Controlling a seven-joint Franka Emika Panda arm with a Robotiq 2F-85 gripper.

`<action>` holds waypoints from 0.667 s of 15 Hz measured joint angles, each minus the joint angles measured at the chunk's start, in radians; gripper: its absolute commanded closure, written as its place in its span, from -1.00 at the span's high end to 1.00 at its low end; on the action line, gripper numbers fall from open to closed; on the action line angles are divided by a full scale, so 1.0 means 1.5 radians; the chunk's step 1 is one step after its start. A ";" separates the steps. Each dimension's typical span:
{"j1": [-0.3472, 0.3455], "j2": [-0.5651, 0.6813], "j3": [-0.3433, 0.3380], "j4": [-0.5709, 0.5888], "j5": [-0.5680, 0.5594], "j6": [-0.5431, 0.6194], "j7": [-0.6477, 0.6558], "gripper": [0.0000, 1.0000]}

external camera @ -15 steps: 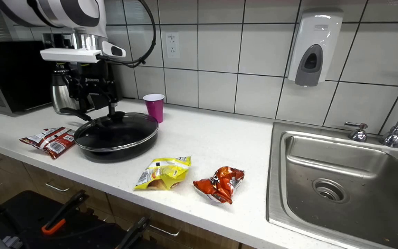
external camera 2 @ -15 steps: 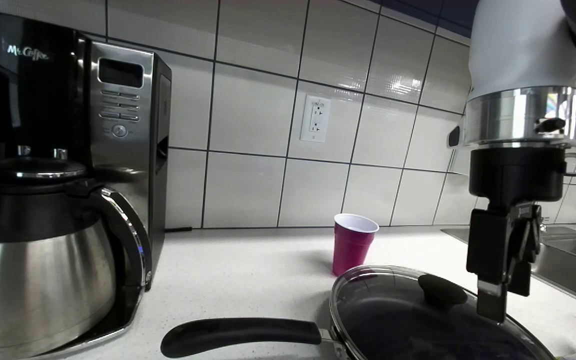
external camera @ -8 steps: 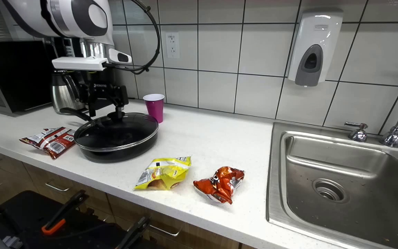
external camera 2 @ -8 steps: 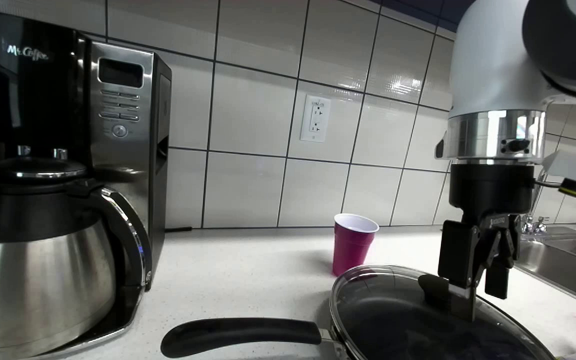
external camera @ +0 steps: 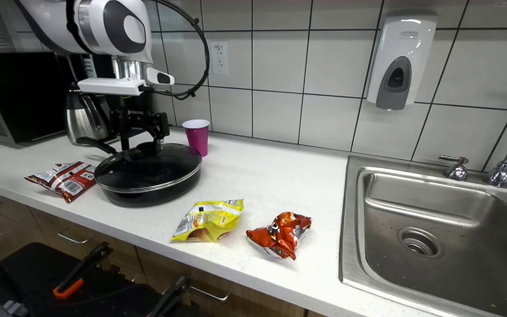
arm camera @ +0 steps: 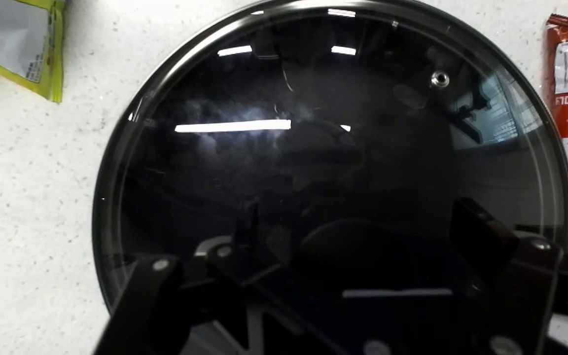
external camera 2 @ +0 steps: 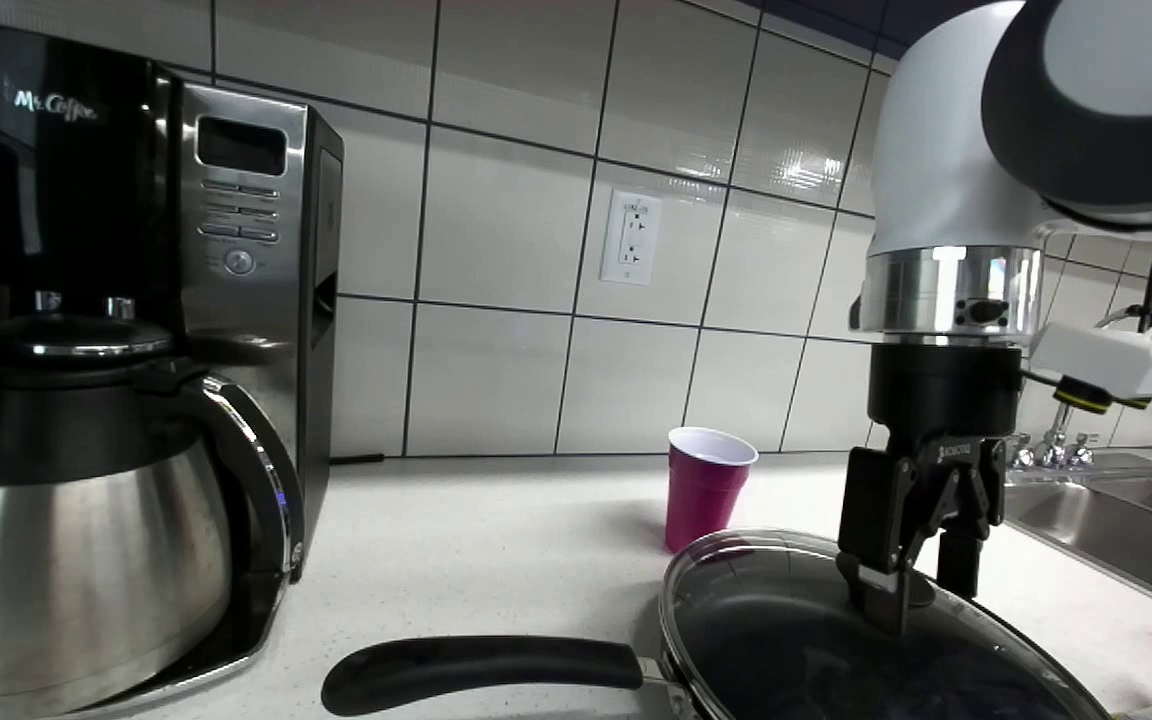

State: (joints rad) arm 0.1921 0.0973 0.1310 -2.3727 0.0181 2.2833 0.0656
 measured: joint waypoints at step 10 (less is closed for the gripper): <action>0.000 0.040 -0.005 0.041 0.000 0.000 0.000 0.35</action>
State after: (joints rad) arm 0.1917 0.1569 0.1238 -2.3108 0.0181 2.2833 0.0656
